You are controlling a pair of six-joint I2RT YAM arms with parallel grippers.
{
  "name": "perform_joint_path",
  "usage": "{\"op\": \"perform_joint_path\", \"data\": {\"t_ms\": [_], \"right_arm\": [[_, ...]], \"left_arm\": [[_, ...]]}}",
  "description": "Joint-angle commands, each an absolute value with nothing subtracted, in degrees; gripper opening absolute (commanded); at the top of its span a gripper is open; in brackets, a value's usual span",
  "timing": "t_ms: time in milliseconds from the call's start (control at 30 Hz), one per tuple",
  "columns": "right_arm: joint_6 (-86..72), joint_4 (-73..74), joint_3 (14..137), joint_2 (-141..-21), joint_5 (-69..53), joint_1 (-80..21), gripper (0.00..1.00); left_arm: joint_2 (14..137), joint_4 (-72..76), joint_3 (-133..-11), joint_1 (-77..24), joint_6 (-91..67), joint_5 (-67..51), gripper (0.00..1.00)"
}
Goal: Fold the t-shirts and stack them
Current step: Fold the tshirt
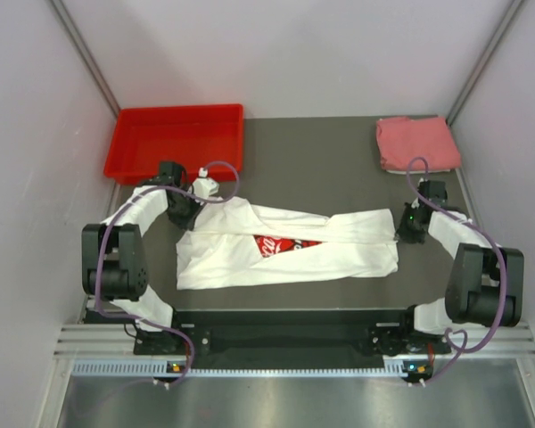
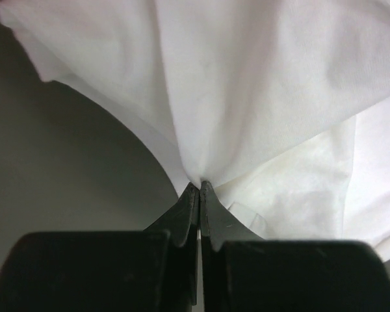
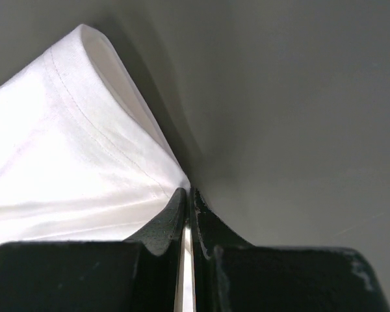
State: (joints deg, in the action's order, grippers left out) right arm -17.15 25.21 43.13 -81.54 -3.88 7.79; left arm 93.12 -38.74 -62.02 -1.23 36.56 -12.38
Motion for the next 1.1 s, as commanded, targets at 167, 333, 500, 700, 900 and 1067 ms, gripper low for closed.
{"op": "perform_joint_path", "data": {"t_ms": [167, 333, 500, 700, 900, 1067], "right_arm": [[-15.47, 25.93, 43.33, -81.21, -0.53, 8.53, 0.02], [-15.29, 26.63, 44.65, -75.51, -0.26, 8.53, 0.48], [-16.00, 25.32, 47.37, -62.86, 4.29, 2.23, 0.56], [-17.83, 9.26, 47.02, -62.74, 1.26, -21.07, 0.56], [-23.29, -8.77, 52.11, -78.73, -1.56, -37.07, 0.53], [-26.80, -15.38, 60.28, -95.23, -5.01, -43.05, 0.47]], "left_arm": [[90.79, -45.44, -61.26, -0.62, 42.97, -17.05, 0.00], [89.48, -46.75, -61.69, -0.62, 42.45, -18.37, 0.29], [85.87, -47.46, -65.55, 1.74, 39.56, -22.75, 0.52], [89.90, -38.33, -66.80, 2.11, 25.69, -26.71, 0.47], [95.98, -31.04, -65.23, 1.41, 15.48, -24.09, 0.44], [94.49, -26.64, -62.23, 0.53, 11.87, -24.08, 0.44]]}}
